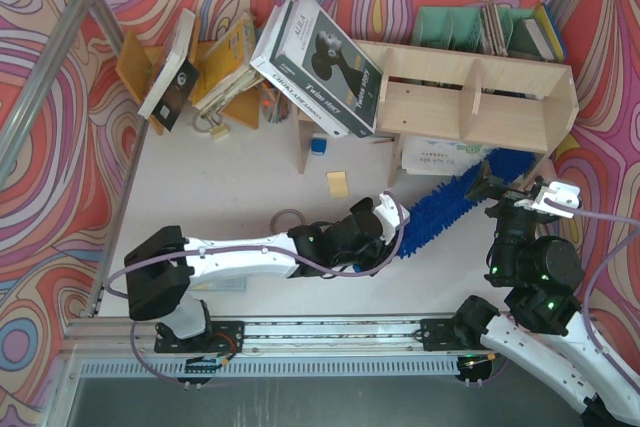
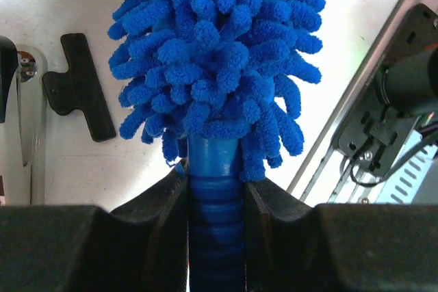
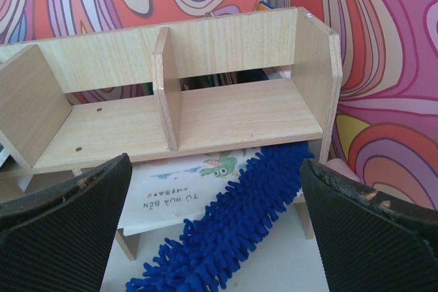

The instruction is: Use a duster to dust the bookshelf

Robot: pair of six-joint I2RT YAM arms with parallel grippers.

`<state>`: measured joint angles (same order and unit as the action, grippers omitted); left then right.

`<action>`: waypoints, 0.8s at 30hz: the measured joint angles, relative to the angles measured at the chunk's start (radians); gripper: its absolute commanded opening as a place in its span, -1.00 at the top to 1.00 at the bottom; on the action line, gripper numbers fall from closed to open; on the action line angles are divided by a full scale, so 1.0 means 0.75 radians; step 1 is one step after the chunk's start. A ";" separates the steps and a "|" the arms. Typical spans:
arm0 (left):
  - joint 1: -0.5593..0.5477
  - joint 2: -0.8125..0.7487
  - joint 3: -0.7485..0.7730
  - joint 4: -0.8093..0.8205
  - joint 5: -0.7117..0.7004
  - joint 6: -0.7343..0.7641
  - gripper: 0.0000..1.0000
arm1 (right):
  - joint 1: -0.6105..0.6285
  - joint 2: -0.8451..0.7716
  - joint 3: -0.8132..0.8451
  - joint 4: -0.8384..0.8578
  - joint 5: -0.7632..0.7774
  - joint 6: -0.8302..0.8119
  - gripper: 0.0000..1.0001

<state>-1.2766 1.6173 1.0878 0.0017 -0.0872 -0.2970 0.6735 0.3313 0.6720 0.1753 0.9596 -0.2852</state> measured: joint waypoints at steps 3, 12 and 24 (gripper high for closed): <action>0.002 -0.050 -0.033 -0.008 0.043 0.030 1.00 | 0.000 0.000 0.000 0.000 0.000 0.000 -0.97; -0.030 -0.292 -0.125 -0.112 0.158 0.139 1.00 | 0.000 0.000 0.000 0.000 0.000 -0.004 -0.97; -0.035 -0.245 -0.170 -0.201 0.110 0.157 1.00 | 0.000 0.000 0.000 -0.001 0.000 -0.004 -0.97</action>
<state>-1.3025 1.4338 0.9600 -0.1493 -0.0048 -0.1795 0.6735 0.3313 0.6720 0.1749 0.9596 -0.2878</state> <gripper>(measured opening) 0.343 0.987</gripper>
